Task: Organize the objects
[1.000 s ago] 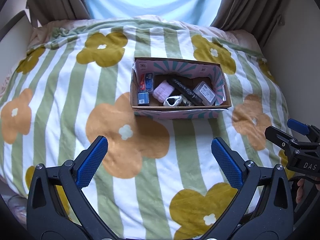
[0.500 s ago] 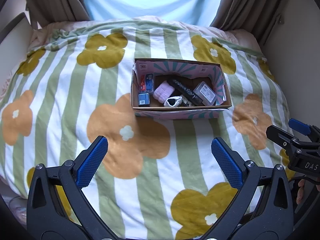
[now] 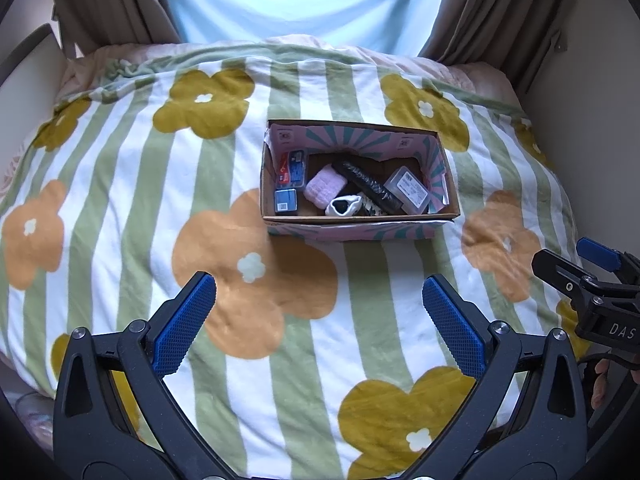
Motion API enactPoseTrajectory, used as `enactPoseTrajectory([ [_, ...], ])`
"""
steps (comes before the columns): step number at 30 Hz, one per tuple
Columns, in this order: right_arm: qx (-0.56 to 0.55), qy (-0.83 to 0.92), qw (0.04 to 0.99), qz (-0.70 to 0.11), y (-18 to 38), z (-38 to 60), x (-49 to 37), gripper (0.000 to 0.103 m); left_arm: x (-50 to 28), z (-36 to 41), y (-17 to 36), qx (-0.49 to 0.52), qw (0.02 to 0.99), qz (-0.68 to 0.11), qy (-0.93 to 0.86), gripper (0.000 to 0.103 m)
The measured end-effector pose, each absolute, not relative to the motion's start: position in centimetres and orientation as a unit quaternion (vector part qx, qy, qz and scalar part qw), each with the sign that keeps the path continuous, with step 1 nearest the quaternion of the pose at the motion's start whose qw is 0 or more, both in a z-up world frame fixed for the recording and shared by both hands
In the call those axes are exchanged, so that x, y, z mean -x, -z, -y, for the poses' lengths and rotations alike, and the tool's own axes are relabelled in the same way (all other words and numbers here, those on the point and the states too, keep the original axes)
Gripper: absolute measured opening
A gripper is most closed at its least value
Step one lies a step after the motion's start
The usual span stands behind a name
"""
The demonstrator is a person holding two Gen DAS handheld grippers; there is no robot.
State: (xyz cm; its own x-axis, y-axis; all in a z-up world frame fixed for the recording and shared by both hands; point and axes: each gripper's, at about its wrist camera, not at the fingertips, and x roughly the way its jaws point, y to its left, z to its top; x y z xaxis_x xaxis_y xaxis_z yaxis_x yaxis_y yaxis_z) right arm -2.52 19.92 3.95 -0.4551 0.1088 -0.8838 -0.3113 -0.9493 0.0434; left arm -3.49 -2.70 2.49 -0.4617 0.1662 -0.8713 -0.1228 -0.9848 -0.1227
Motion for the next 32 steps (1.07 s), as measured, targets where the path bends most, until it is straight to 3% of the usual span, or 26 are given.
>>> enactPoseTrajectory([
  [19,0.500,-0.850,0.126,-0.103,-4.3,-20.1,2.6,0.103,3.4,2.4,-3.1,0.491,0.069,0.008,-0.868,0.103],
  [32,0.511,-0.843,0.131,-0.110,-3.3,-20.9,3.7,0.103,4.4,4.3,-1.2,0.500,0.033,0.059,-0.864,0.103],
])
